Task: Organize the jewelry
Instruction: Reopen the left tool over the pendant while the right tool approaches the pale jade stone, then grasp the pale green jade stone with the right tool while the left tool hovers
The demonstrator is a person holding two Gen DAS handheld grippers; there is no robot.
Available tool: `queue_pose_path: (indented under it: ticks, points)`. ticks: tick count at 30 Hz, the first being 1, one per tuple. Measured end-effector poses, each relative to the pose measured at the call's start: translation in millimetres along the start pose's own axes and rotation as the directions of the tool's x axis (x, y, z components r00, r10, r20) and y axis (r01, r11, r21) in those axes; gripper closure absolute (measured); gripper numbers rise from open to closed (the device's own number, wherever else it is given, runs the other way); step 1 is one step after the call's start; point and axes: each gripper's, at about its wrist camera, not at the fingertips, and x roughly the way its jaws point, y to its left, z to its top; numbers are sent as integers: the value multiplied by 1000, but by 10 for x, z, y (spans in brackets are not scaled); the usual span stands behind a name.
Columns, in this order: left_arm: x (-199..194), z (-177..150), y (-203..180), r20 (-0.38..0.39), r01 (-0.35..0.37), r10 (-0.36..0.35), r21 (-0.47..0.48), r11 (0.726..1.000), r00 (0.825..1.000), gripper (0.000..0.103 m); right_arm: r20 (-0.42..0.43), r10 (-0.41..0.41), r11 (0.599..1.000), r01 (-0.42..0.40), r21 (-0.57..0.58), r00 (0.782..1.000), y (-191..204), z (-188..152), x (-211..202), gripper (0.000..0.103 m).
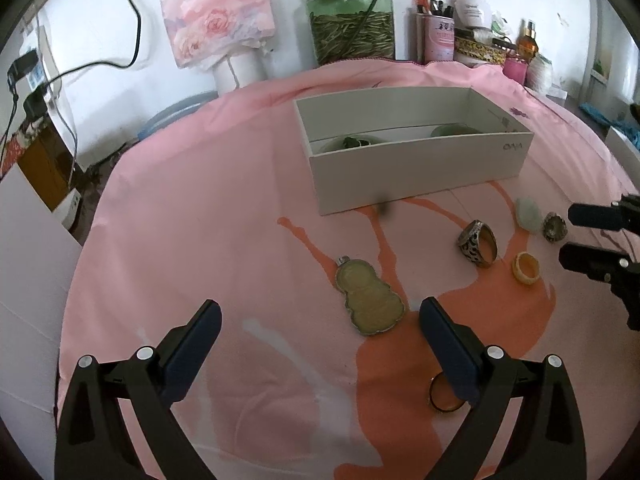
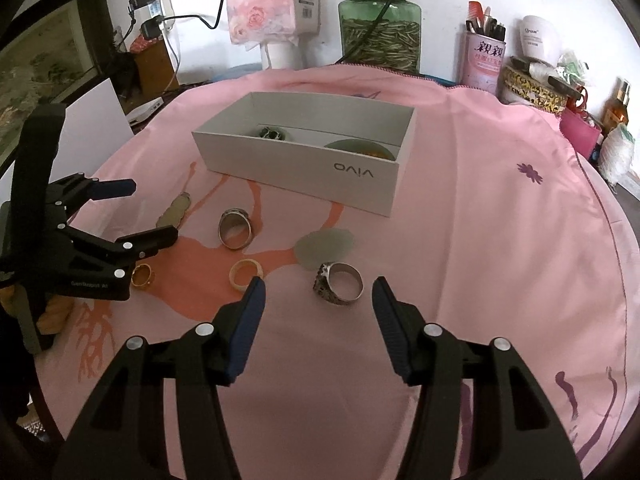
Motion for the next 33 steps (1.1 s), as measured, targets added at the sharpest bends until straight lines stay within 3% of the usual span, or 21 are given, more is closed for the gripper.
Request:
queue_pose_path:
  ticks: [8, 16, 21, 25, 26, 28, 33]
  points:
    - [-54, -22, -133, 29, -7, 5, 81, 997, 1000, 6, 3, -10, 1000, 10, -16, 1000, 39, -7, 13, 50]
    - [-66, -10, -179, 33, 33, -36, 92, 995, 999, 7, 21, -17, 1000, 17, 6, 1000, 5, 51, 48, 50]
    - [-47, 20, -211, 26, 75, -77, 85, 994, 997, 24, 13, -26, 1000, 26, 2, 1000, 62, 143, 152, 50]
    - [-40, 28, -224, 26, 79, -82, 85, 993, 996, 26, -12, -44, 999, 44, -7, 999, 91, 197, 245, 50]
    - [-40, 28, -221, 25, 81, -83, 84, 993, 996, 26, -12, -48, 999, 48, -5, 999, 88, 200, 251, 51]
    - [-41, 29, -220, 24, 98, -101, 85, 992, 995, 31, -27, -60, 998, 60, 1, 998, 62, 217, 291, 66]
    - [-53, 26, -240, 24, 119, -121, 92, 989, 992, 38, -31, -77, 997, 76, -32, 997, 101, 241, 321, 66]
